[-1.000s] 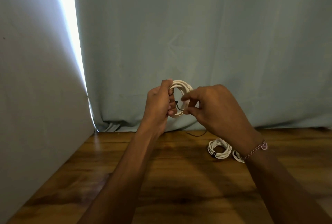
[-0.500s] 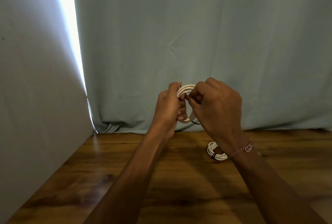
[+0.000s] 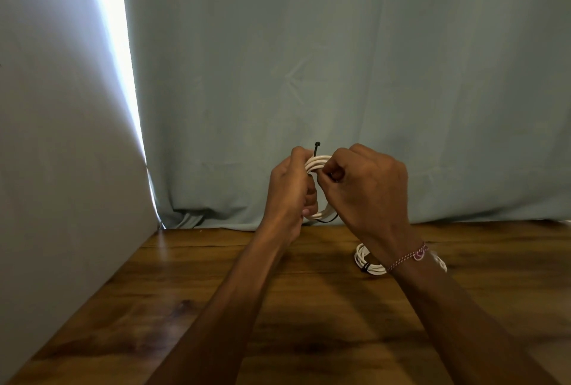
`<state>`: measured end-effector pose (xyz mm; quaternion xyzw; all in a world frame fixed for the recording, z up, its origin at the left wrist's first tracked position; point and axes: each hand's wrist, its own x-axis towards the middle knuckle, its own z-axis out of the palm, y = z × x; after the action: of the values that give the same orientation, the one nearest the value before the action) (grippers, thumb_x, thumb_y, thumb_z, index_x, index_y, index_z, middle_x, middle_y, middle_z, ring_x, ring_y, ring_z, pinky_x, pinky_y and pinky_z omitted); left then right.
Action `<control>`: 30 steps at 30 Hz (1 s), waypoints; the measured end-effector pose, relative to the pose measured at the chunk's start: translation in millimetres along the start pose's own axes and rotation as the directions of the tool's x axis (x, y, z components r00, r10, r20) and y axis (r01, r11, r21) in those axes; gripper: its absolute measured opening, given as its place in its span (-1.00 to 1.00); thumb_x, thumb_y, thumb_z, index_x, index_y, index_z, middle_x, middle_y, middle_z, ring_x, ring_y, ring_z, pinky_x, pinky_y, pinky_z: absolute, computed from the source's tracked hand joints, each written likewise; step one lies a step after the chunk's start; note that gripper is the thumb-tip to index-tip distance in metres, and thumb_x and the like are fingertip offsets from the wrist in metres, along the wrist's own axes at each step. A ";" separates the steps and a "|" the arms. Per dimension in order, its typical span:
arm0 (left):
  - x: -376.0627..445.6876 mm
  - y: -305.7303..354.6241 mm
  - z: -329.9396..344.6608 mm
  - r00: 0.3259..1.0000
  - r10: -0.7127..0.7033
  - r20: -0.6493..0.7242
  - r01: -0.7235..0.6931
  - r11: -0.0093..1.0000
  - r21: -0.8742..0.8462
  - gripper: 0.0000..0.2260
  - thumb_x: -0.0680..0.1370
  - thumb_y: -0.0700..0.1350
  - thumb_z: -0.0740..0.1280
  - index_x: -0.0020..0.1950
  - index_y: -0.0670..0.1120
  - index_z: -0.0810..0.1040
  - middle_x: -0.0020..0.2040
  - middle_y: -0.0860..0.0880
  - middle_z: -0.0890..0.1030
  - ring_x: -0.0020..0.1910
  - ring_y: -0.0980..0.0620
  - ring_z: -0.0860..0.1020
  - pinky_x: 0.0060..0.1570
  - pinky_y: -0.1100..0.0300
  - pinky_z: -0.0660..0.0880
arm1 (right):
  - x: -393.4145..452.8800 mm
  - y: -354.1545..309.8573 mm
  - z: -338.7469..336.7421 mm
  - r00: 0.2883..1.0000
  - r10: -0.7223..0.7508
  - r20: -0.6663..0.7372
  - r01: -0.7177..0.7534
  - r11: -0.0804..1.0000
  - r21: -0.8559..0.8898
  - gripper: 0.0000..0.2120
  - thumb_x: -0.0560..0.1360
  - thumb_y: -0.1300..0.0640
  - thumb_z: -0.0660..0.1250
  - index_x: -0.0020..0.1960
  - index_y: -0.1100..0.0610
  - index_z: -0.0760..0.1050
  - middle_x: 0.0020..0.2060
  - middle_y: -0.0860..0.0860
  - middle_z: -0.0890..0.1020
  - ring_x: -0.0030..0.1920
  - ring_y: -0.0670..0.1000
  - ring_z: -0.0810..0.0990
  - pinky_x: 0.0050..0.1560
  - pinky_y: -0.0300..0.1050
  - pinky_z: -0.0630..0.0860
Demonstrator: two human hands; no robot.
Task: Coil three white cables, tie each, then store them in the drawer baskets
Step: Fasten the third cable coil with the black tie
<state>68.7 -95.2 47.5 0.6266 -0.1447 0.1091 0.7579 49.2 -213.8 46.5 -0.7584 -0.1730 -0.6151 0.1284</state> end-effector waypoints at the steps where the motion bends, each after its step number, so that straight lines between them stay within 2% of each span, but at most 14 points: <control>1: 0.2 -0.3 0.1 1.000 0.003 -0.003 -0.003 1.000 0.004 -0.78 0.64 -0.03 0.18 -0.09 -0.13 0.48 -0.40 -0.05 0.24 -0.52 0.08 0.18 -0.56 0.25 0.17 | 0.3 0.0 0.1 1.000 0.002 0.002 -0.002 1.000 -0.003 -0.82 0.40 0.17 0.55 -0.29 0.14 0.57 -0.43 0.01 0.54 -0.48 0.01 0.45 -0.50 -0.09 0.45; 4: -0.8 -0.1 1.5 1.000 0.000 -0.018 -0.001 1.000 -0.003 -0.81 0.63 -0.07 0.22 -0.10 -0.13 0.51 -0.40 -0.06 0.24 -0.51 0.07 0.18 -0.56 0.26 0.15 | 0.3 -0.3 0.5 1.000 0.009 0.012 -0.009 1.000 -0.008 -0.82 0.39 0.17 0.57 -0.28 0.14 0.58 -0.44 0.01 0.55 -0.48 -0.01 0.46 -0.49 -0.11 0.44; 7: -1.2 0.2 2.4 0.997 -0.062 -0.040 0.059 0.996 -0.063 -0.82 0.60 -0.11 0.28 -0.19 -0.12 0.51 -0.40 -0.05 0.23 -0.52 0.07 0.16 -0.55 0.25 0.11 | -0.7 -1.5 0.9 1.000 -0.001 0.000 0.001 1.000 0.000 -0.83 0.41 0.16 0.57 -0.25 0.14 0.59 -0.40 0.01 0.57 -0.46 0.00 0.49 -0.48 -0.08 0.46; 10: -0.4 0.1 1.7 0.991 -0.117 -0.061 0.107 0.985 -0.136 -0.79 0.58 -0.13 0.31 -0.26 -0.08 0.52 -0.43 -0.03 0.22 -0.53 0.09 0.15 -0.56 0.25 0.08 | -1.0 -4.5 -1.0 1.000 0.010 -0.004 -0.010 0.996 0.088 -0.80 0.41 0.16 0.59 -0.14 0.16 0.57 -0.35 0.02 0.63 -0.40 0.00 0.58 -0.42 -0.05 0.55; 12: -0.5 0.1 2.4 0.990 -0.128 -0.059 0.117 0.980 -0.159 -0.80 0.58 -0.14 0.31 -0.25 -0.08 0.57 -0.44 -0.03 0.24 -0.54 0.09 0.15 -0.56 0.25 0.07 | 0.3 -7.0 -3.8 0.997 0.072 0.040 -0.077 0.985 0.152 -0.73 0.38 0.14 0.62 -0.07 0.14 0.55 -0.31 0.00 0.66 -0.35 -0.04 0.62 -0.35 -0.11 0.59; 14: -0.6 0.3 3.3 0.989 -0.130 -0.063 0.119 0.980 -0.158 -0.80 0.59 -0.14 0.32 -0.23 -0.07 0.62 -0.45 -0.02 0.28 -0.55 0.10 0.17 -0.57 0.27 0.09 | 4.4 -10.3 -9.2 0.970 0.187 0.154 -0.219 0.951 0.220 -0.70 0.35 0.12 0.63 -0.04 0.08 0.56 -0.28 -0.07 0.68 -0.32 -0.13 0.63 -0.28 -0.24 0.59; 17: 1.8 0.7 1.3 0.987 -0.139 -0.085 0.124 0.979 -0.162 -0.80 0.61 -0.12 0.31 -0.17 -0.07 0.64 -0.47 -0.01 0.32 -0.56 0.11 0.19 -0.58 0.29 0.09 | 13.0 -9.7 -19.0 0.851 0.341 0.399 -0.489 0.793 0.364 -0.74 0.33 0.13 0.64 -0.07 0.01 0.62 -0.26 -0.15 0.70 -0.32 -0.23 0.65 -0.29 -0.39 0.52; 22: 8.9 -7.5 -7.7 0.986 -0.131 -0.106 0.113 0.981 -0.160 -0.68 0.57 -0.16 0.32 -0.37 0.00 0.66 -0.44 0.01 0.25 -0.52 0.11 0.16 -0.56 0.29 0.05 | 25.3 -5.9 -42.6 0.726 0.310 0.614 -0.683 0.422 0.595 -0.81 0.38 0.16 0.60 -0.06 0.16 0.67 -0.27 0.04 0.74 -0.27 -0.04 0.71 -0.22 -0.23 0.61; 26: 12.3 -14.1 -9.4 0.983 -0.155 -0.097 0.143 0.982 -0.119 -0.62 0.59 -0.12 0.33 -0.45 0.02 0.62 -0.43 0.00 0.24 -0.53 0.11 0.15 -0.55 0.26 0.05 | 29.7 -2.5 -53.5 0.653 0.226 0.723 -0.750 0.323 0.577 -0.91 0.50 0.30 0.46 0.00 0.26 0.65 -0.18 0.16 0.75 -0.10 0.09 0.76 0.00 -0.07 0.69; 28: 13.3 -15.5 -9.6 0.982 -0.161 -0.101 0.150 0.983 -0.109 -0.59 0.59 -0.13 0.33 -0.47 0.04 0.61 -0.41 0.00 0.26 -0.52 0.10 0.16 -0.55 0.26 0.06 | 30.8 -1.7 -56.4 0.622 0.186 0.760 -0.772 0.306 0.557 -0.88 0.53 0.38 0.39 0.04 0.27 0.63 -0.13 0.17 0.75 -0.05 0.09 0.75 0.01 -0.11 0.68; 30: 13.5 -15.5 -10.3 0.981 -0.161 -0.105 0.149 0.982 -0.115 -0.66 0.60 -0.13 0.33 -0.38 0.02 0.60 -0.41 0.00 0.28 -0.52 0.10 0.17 -0.56 0.28 0.07 | 31.8 -0.7 -59.5 0.624 0.155 0.766 -0.767 0.309 0.562 -0.83 0.50 0.42 0.39 0.07 0.29 0.63 -0.10 0.17 0.75 -0.03 0.08 0.75 -0.01 -0.15 0.67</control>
<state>87.5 -88.3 36.2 0.5873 -0.0574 0.0774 0.8036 1.8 -234.1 90.0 -0.7451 -0.2436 -0.1030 0.6122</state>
